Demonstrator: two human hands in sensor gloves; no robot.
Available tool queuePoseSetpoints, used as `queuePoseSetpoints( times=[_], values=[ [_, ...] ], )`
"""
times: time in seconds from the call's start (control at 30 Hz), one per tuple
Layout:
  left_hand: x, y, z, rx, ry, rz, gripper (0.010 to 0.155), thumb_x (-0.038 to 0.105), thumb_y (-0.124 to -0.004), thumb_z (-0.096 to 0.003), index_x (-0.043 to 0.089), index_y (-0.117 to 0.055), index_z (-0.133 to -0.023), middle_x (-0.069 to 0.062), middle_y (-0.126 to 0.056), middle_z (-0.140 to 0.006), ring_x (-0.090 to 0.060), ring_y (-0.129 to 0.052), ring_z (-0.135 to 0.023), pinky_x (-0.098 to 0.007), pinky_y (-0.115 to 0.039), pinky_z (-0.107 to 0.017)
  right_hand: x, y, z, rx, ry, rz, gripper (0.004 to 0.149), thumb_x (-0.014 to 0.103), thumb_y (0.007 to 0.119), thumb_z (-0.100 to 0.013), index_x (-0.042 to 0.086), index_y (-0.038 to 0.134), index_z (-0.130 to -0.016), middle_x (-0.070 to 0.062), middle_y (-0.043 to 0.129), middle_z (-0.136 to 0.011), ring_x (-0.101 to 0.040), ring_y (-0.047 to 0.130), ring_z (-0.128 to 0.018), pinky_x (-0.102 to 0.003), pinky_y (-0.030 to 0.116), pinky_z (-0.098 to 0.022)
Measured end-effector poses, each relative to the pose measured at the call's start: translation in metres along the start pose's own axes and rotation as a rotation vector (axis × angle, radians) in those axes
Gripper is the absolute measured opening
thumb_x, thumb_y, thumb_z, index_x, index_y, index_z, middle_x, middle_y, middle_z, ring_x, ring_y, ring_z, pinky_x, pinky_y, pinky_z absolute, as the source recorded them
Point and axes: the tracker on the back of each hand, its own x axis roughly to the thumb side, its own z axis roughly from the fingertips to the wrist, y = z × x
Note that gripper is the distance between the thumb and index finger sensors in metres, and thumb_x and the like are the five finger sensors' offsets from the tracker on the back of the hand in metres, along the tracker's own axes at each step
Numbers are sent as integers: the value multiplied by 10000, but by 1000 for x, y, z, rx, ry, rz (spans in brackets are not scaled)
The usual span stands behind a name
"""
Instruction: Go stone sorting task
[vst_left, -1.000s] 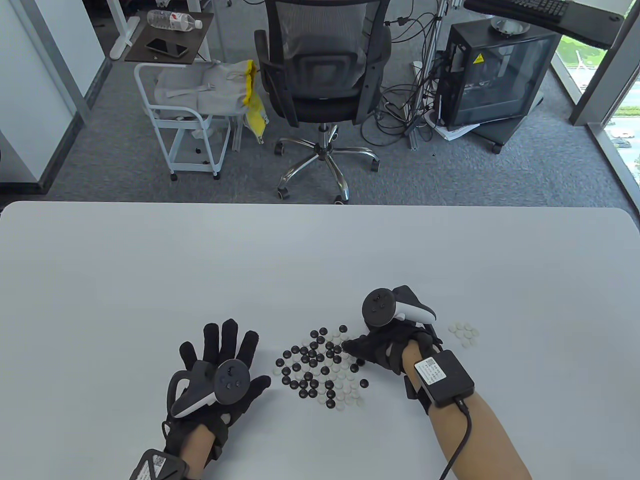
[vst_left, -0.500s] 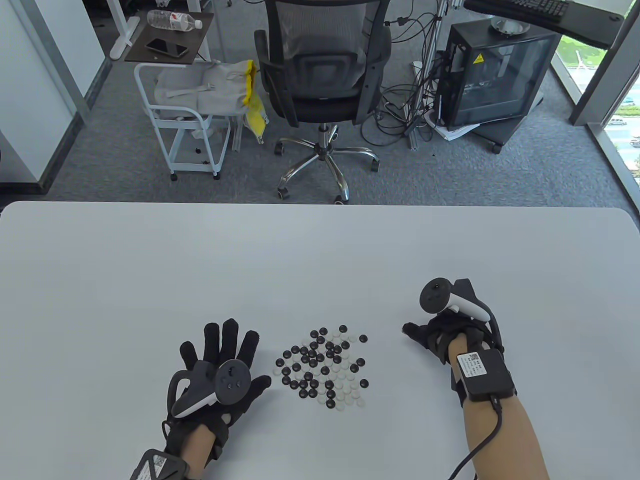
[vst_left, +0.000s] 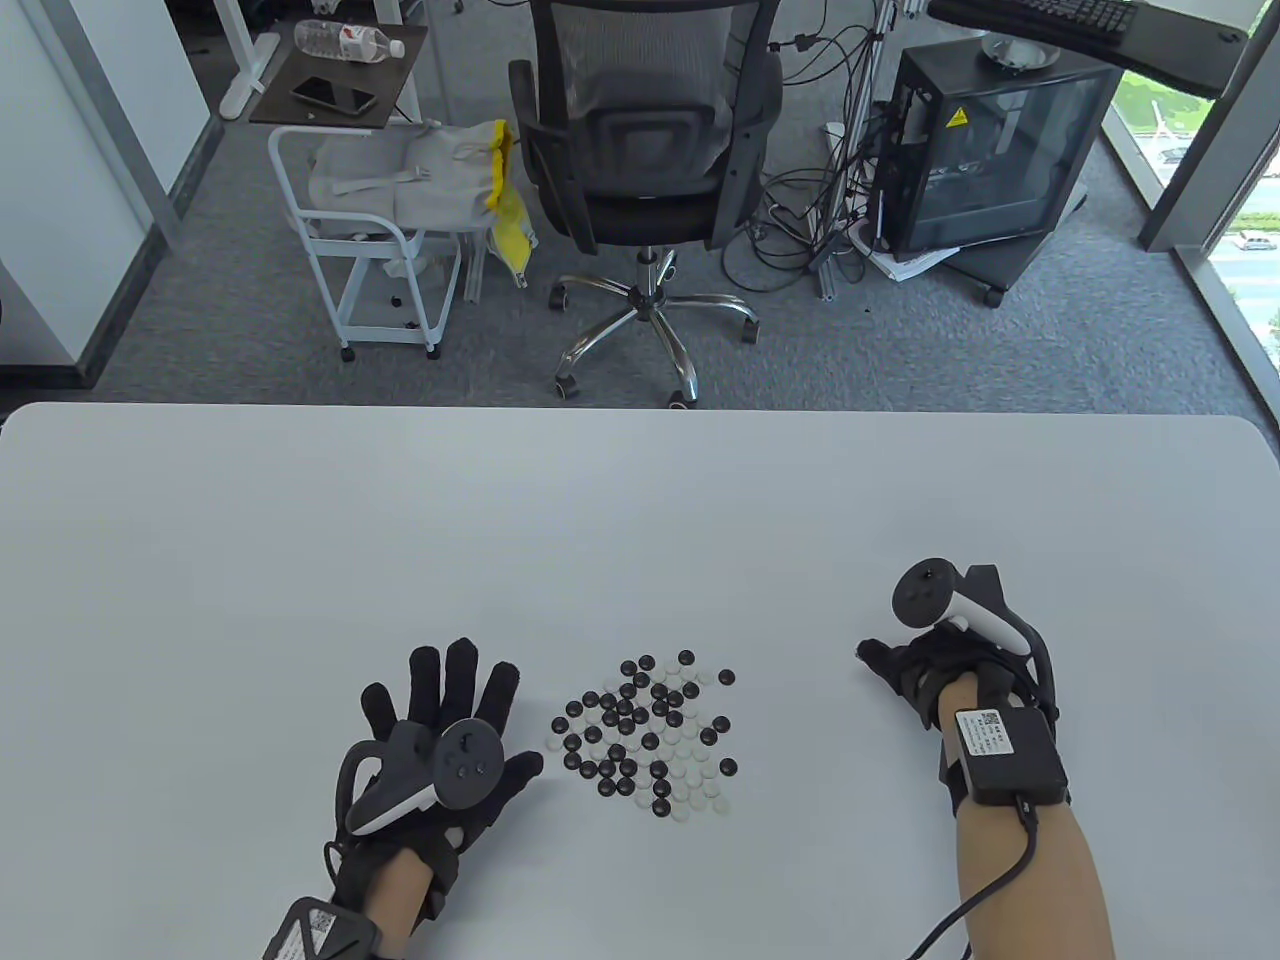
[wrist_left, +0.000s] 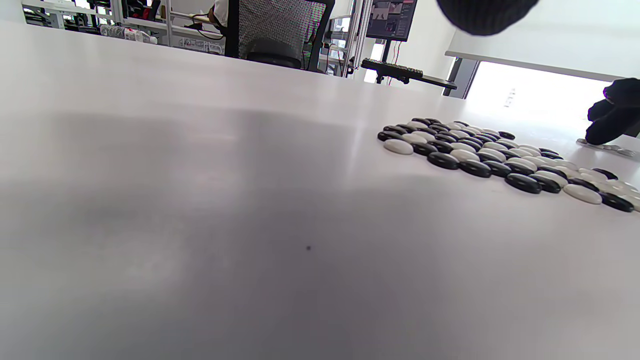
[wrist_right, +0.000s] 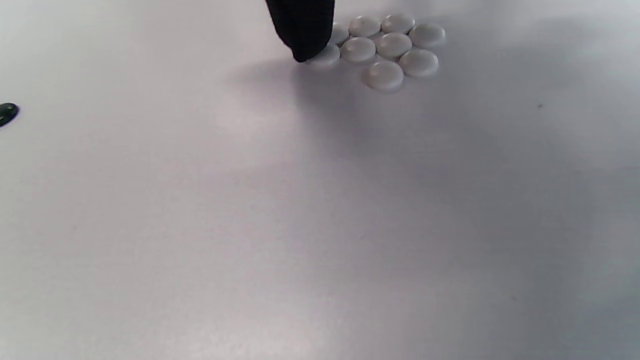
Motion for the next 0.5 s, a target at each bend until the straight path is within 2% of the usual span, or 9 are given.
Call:
queuePoseSetpoints(
  times=[0.2, 0.5],
  values=[
    [0, 0, 0, 0, 2, 3, 856, 623, -509, -585, 195, -87, -1194, -245, 152, -1152, -535, 180, -968, -832, 28, -502, 20, -4, 6, -14, -81, 16, 693, 501, 498, -618, 47, 697, -1102, -416, 110, -1135, -679, -34, -919, -916, 83, -524],
    [0, 0, 0, -1, 1, -2, 855, 623, -509, -586, 195, -86, -1194, -244, 152, -1152, -535, 180, -968, -832, 27, -502, 93, 9, 21, 93, -373, 73, 683, 502, 502, -619, 54, 723, -1086, -407, 121, -1142, -677, -36, -920, -917, 94, -528]
  ],
)
